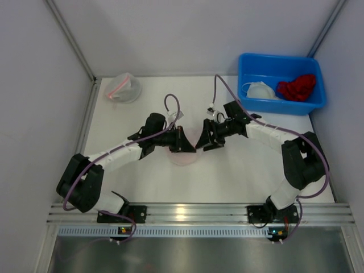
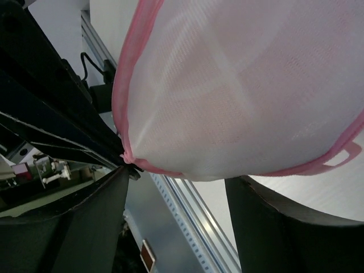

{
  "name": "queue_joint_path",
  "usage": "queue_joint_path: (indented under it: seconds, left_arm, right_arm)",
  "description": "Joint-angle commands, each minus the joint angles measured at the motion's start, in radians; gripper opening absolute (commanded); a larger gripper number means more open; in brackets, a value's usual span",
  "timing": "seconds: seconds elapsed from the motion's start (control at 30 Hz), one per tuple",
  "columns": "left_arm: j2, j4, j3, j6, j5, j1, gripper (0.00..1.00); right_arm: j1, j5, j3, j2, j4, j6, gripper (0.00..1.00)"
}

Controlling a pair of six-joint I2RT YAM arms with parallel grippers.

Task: Place the bra in the laundry bag and zip it closed
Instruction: Zip the zipper on the laundry bag.

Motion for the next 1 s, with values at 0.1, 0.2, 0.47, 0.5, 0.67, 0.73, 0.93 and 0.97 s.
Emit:
queue_joint_path:
  seconds: [0.1,0.2,0.47,0.5,0.67,0.73,0.93,0.97]
  left_arm:
    - [-0.032,0.069,-0.040,0.012,0.022,-0.019,0.00]
    - [-0.052,0.069,-0.065,0.011,0.018,-0.021,0.00]
    - [-0.056,0.033,-0.051,0.049,0.004,-0.022,0.00]
    - [-0.059,0.020,-0.048,0.061,0.000,-0.024,0.00]
    - [-0.107,-0.136,-0.077,0.164,-0.001,-0.016,0.00]
    - [-0.142,-0.161,-0.109,0.197,-0.004,-0.006,0.00]
    - [-0.196,-0.320,-0.123,0.349,-0.019,0.019,0.00]
    - [-0.199,-0.342,-0.111,0.374,-0.019,0.021,0.00]
  right_arm:
    - [0.012,0.022,0.108,0.051,0.082,0.039,0.66]
    - [0.010,0.032,0.107,0.042,0.110,0.059,0.56]
    - [0.019,0.036,0.126,0.049,0.089,0.035,0.00]
    - [0.019,0.050,0.130,0.046,0.079,-0.004,0.00]
    - [-0.005,0.084,0.175,0.046,0.038,-0.090,0.00]
    - [-0.022,0.082,0.206,0.059,0.019,-0.119,0.00]
    - [-0.045,0.095,0.309,0.108,-0.074,-0.269,0.00]
    - [-0.045,0.104,0.321,0.114,-0.083,-0.289,0.00]
